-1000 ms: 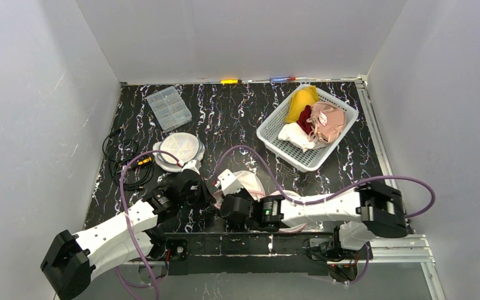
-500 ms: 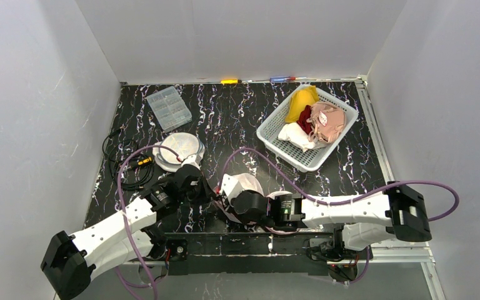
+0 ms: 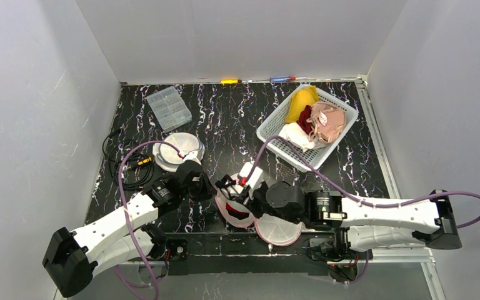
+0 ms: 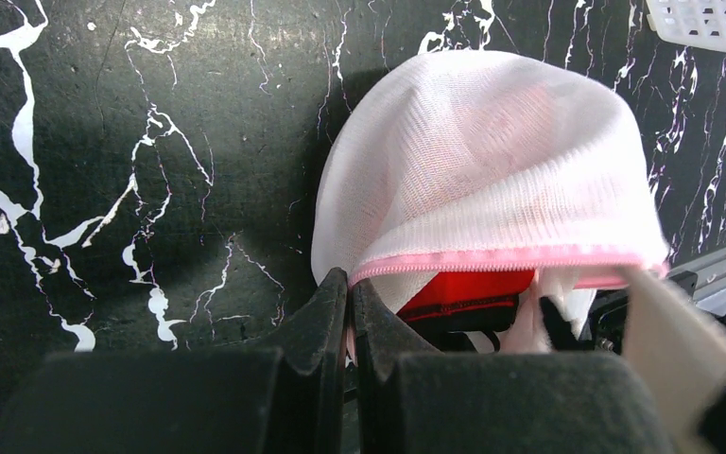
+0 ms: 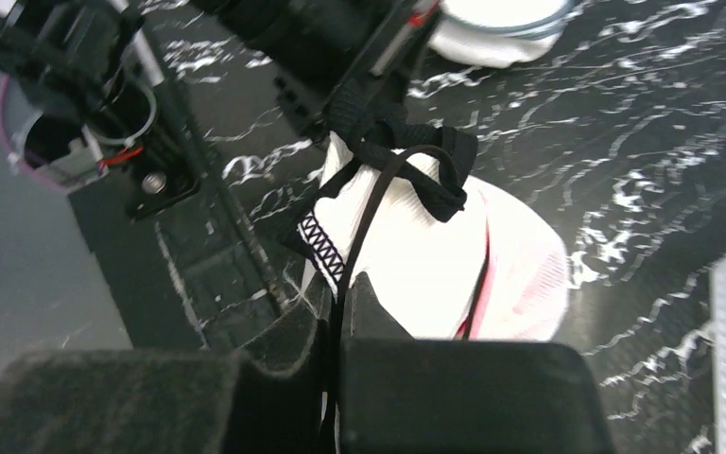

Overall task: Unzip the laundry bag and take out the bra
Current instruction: Pick up the bra from the laundry bag, then place the bra in the bin.

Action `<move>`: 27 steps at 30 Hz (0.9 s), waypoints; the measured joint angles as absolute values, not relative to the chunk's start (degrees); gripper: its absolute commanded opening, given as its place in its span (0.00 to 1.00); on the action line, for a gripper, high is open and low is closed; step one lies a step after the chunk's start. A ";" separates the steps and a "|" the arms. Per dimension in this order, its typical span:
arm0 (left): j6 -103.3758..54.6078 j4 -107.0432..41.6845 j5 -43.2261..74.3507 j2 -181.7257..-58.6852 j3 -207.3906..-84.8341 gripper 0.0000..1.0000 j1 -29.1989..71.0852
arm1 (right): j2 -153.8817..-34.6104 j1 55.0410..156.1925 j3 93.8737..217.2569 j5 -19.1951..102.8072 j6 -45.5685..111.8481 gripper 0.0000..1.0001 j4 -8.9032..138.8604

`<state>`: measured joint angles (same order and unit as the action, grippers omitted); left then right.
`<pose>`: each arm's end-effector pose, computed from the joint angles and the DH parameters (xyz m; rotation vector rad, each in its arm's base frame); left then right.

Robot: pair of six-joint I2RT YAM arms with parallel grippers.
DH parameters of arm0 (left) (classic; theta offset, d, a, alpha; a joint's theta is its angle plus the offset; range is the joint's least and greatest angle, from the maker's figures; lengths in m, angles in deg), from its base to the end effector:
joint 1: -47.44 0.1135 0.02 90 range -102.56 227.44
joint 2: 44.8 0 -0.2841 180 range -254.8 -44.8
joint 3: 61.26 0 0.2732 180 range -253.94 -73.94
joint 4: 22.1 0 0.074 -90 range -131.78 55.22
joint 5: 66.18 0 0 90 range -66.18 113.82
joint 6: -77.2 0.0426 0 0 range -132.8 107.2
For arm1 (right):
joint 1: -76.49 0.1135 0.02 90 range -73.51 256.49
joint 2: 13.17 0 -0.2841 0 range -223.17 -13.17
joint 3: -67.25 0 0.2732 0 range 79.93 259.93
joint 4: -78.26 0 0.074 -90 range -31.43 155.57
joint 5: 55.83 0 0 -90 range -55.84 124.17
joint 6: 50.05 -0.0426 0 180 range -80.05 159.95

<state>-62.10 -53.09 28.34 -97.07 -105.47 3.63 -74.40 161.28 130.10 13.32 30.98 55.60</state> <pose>0.1518 -0.1409 0.2265 -0.1580 2.3645 -0.7553 0.0389 0.2601 0.3294 -1.0139 1.7070 0.7397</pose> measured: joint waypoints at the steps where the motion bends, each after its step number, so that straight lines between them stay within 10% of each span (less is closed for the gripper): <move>1: -62.12 -53.07 28.36 -97.07 -105.47 0.00 3.63 | -73.48 161.28 130.15 11.55 31.03 0.01 55.55; 17: -62.45 -54.92 29.04 -95.80 -105.45 0.00 3.63 | -69.20 158.29 142.37 -27.64 38.37 0.01 53.69; 27: -63.06 -56.06 30.87 -95.21 -105.45 0.00 3.63 | -85.81 125.09 154.45 -28.25 32.05 0.01 46.68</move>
<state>-63.06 -56.06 30.87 -95.21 -105.45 3.63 -85.81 125.09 154.45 -28.25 32.05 46.68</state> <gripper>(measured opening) 0.014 0.067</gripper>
